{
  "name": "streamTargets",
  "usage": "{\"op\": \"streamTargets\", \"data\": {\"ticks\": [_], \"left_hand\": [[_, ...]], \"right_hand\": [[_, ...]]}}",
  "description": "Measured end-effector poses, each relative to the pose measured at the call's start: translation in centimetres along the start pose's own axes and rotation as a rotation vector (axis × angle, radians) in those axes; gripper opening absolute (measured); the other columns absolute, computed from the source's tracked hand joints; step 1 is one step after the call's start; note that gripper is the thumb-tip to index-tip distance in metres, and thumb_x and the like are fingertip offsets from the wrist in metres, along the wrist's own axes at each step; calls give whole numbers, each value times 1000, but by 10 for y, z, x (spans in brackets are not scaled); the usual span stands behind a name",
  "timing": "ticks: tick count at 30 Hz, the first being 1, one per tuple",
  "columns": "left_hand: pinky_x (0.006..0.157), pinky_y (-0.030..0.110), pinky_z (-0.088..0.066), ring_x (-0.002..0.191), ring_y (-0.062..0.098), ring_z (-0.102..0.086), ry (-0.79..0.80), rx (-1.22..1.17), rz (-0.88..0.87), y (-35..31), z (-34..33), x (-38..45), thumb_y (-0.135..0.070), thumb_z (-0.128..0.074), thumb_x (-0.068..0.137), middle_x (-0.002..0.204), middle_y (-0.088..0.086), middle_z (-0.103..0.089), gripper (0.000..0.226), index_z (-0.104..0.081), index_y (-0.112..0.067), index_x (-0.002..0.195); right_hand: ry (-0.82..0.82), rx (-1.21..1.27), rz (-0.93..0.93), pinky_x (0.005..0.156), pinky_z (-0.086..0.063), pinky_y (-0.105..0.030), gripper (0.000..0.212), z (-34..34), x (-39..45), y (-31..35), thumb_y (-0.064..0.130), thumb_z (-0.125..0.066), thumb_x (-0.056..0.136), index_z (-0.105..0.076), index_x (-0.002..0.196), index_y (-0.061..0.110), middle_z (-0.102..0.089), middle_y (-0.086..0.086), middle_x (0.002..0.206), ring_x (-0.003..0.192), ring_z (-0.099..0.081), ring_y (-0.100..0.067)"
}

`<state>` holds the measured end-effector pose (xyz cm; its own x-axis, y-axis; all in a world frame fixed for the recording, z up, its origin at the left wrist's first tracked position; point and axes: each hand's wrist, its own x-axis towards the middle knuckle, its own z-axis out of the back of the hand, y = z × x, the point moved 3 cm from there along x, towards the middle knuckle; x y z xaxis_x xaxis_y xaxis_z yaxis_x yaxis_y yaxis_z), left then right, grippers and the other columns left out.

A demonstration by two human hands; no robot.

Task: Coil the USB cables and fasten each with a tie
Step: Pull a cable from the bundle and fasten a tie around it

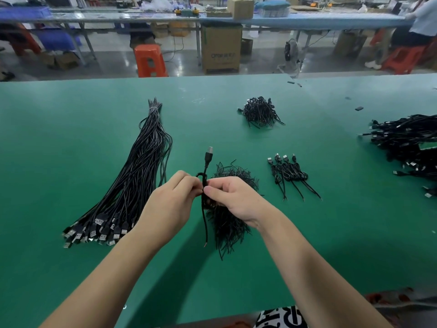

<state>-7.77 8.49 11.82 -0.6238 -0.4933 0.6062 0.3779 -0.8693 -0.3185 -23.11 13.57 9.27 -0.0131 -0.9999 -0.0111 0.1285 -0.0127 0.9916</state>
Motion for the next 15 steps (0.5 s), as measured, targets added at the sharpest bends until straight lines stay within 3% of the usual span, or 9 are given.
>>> {"op": "streamTargets", "data": {"ticks": [2, 4, 6, 8, 12, 15], "left_hand": [[62, 29, -51, 69, 20, -57, -46, -24, -16, -1, 1, 0, -17, -64, 93, 89, 4, -59, 13, -69, -5, 92], [69, 17, -42, 73, 10, -47, -108, -29, -12, 0, 2, 0, -20, -70, 93, 93, 4, -55, 13, -65, -7, 93], [73, 15, -39, 77, 6, -42, -154, -66, 40, 4, 3, -1, -27, -72, 88, 101, 4, -52, 23, -55, -14, 99], [79, 15, -38, 82, 5, -42, -177, -97, 59, 8, 4, -1, -35, -70, 84, 108, 2, -48, 32, -50, -18, 102], [83, 14, -37, 84, 8, -45, -183, -73, 54, 13, 3, -2, -40, -71, 82, 108, 3, -48, 38, -53, -14, 102], [82, 17, -39, 82, 15, -51, -161, -43, 73, 15, -2, -2, -43, -72, 80, 108, 6, -51, 44, -59, -8, 102]], "right_hand": [[31, 100, -14, 61, -36, -10, 39, 1, -1, -2, 14, -51, 104, -72, 74, 27, -52, 20, 62, 58, -45, 3], [76, 233, -71, 67, -45, -8, 29, 1, -4, -1, 13, -51, 105, -74, 91, 23, -66, 19, 74, 70, -60, 4], [118, 366, -106, 81, -54, -22, 21, 2, -5, 0, 12, -52, 104, -73, 107, 11, -74, 5, 96, 89, -68, -8], [166, 450, -113, 87, -57, -34, 22, 2, -7, 1, 8, -51, 102, -71, 112, 5, -73, -6, 103, 93, -70, -19], [200, 492, -132, 89, -58, -37, 23, 4, -6, -2, 3, -51, 100, -67, 116, -3, -73, -11, 105, 98, -72, -25], [152, 486, -143, 90, -59, -39, 19, 8, -4, -5, 1, -57, 98, -74, 107, 1, -73, -13, 109, 102, -71, -23]]}}
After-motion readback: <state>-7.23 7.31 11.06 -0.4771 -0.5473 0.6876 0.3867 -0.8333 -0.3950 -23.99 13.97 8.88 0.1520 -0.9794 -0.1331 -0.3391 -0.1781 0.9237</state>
